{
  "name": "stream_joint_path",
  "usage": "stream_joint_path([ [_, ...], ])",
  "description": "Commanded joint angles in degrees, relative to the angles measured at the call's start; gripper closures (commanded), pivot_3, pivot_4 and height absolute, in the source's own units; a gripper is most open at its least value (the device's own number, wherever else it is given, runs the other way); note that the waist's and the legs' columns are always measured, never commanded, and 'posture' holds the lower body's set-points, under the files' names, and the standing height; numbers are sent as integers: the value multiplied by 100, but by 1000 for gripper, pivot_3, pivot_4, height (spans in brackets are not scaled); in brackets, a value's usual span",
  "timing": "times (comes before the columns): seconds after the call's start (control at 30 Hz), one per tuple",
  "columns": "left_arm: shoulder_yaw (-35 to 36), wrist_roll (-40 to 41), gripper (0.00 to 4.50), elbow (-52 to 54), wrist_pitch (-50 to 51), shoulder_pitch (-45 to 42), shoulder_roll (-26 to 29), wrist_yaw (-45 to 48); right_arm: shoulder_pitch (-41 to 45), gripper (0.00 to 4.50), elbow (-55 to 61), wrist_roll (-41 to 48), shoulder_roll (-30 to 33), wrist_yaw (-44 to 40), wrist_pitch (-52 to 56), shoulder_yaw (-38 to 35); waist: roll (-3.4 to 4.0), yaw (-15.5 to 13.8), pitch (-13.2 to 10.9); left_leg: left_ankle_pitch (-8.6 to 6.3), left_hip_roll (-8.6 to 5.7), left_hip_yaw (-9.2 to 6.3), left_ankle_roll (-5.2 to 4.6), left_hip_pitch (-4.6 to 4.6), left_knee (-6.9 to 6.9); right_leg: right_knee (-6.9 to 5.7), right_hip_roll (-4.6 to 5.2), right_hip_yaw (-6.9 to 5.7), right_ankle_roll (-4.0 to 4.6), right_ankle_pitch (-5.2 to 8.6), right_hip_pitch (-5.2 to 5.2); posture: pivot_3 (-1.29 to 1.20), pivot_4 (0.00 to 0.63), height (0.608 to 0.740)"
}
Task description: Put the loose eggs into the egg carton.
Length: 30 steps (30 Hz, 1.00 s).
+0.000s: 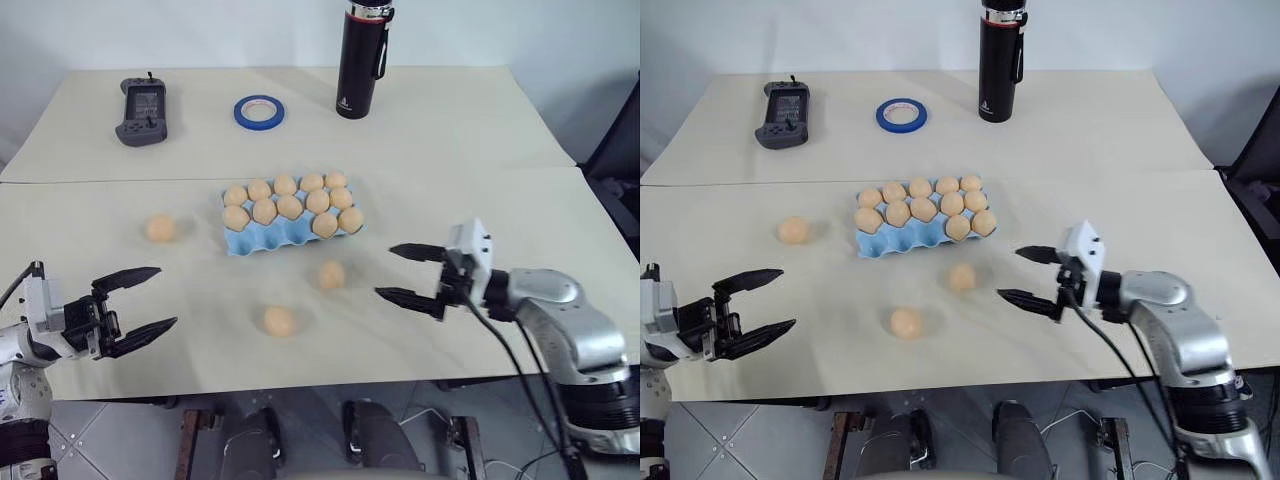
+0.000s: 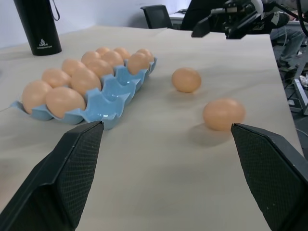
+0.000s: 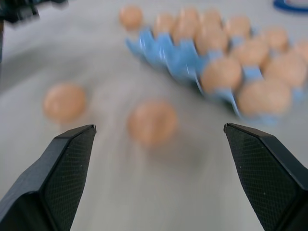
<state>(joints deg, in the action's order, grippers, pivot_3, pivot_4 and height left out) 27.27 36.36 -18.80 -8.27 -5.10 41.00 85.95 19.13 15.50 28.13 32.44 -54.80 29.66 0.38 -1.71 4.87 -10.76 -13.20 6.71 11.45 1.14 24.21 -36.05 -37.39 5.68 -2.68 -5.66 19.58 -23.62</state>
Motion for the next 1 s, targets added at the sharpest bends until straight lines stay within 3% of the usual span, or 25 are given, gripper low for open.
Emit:
stream_joint_path([
  [0.03, -18, -17, 0, -16, -112, 10, 128, 223, 260, 42, 77, -148, -285, 369, -6, 268, 0, -4, 0, 8, 0, 0, -14, 1, 1, 0, 2, -3, 0, 0, -2, 0, 150, 740],
  [0.37, -7, 1, 0, 210, -141, 112, 54, -50, 671, 42, -844, -1166, -862, 494, -668, 1404, -1, -4, 1, 4, 5, 8, -12, 4, 3, -3, -3, -19, -2, -1, -7, 0, 150, 740],
  [0.63, 37, 53, 0, 415, -129, 252, 13, -203, 842, 42, -1483, -1605, -1072, 502, -1158, 1632, -1, 8, 1, 6, 8, 13, -12, 2, -3, -8, -2, -20, -2, -1, -8, 0, 150, 740],
  [0.83, 45, 54, 0, 442, -147, 272, 1, -263, 857, 1977, -1531, -1672, -1163, 493, -1285, 1549, -2, 0, 1, 6, 8, 13, -11, 1, -2, -11, -2, -22, -2, -1, -8, 0, 150, 740],
  [0.9, 50, 57, 0, 449, -158, 281, -5, -278, 854, 2235, -1422, -1628, -1135, 477, -1235, 1495, -2, 2, 1, 6, 8, 13, -10, 1, -2, -11, -1, -22, -2, -1, -8, 0, 150, 740],
  [1.0, 51, 58, 0, 449, -170, 280, -11, -297, 916, 2240, -1198, -1486, -1116, 458, -1134, 1354, -2, 4, 1, 6, 8, 13, -10, 1, -2, -11, -2, -22, -2, -1, -9, 0, 150, 740],
])
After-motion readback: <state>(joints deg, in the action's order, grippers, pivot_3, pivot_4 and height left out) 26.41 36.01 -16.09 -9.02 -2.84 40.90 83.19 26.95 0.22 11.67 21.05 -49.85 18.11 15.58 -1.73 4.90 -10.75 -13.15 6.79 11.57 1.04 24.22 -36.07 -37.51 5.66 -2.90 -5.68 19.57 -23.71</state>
